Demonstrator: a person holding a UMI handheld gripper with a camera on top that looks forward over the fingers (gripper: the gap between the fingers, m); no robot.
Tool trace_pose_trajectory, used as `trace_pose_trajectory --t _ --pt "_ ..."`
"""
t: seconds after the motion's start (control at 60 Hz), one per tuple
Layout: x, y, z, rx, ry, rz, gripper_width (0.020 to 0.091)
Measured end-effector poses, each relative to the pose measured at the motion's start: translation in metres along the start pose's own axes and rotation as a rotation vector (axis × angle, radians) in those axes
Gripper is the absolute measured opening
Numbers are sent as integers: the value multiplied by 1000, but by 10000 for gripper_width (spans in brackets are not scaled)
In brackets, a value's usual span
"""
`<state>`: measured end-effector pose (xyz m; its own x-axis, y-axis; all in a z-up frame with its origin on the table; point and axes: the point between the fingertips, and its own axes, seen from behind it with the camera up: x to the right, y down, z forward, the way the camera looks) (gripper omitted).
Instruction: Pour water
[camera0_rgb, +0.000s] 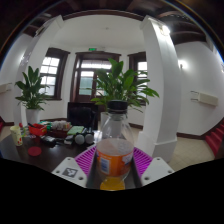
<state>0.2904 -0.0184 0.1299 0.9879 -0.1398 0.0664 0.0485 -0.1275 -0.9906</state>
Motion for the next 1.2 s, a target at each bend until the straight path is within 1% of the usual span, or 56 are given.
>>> trace_pose_trajectory --t 0.017,0.067,0.083,0.117,0.183,0.2,0.217,0.233,0.25,0.45,0.517,0.6,0.7,0.817,0.933,1.033,1.2 --pt "4 1 3 -1 7 -2 527" --pt "14 8 12 -6 14 18 513" --pt "8 -2 4 -13 17 31 502" --pt "14 -1 6 -13 23 52 481" --pt "32 9 9 -13 31 64 410" --pt "13 0 -2 -16 41 69 390" --pt "16 1 -2 -17 45 71 375" --pt "19 2 -1 -19 47 68 375" --pt "21 2 -2 -23 47 60 345" --pt "11 1 -2 -47 68 -17 342" --pt "1 -3 -2 -55 61 -72 342" --pt "-25 -9 -2 -61 21 -183 343" --pt "-75 -22 5 -56 -45 -363 342" --pt "-148 -35 20 -37 -134 -592 343" --pt "-224 -45 36 -23 -190 -824 340" --pt "-287 -58 44 17 -202 -1043 340" --pt "-357 -73 61 96 -195 -1397 345"
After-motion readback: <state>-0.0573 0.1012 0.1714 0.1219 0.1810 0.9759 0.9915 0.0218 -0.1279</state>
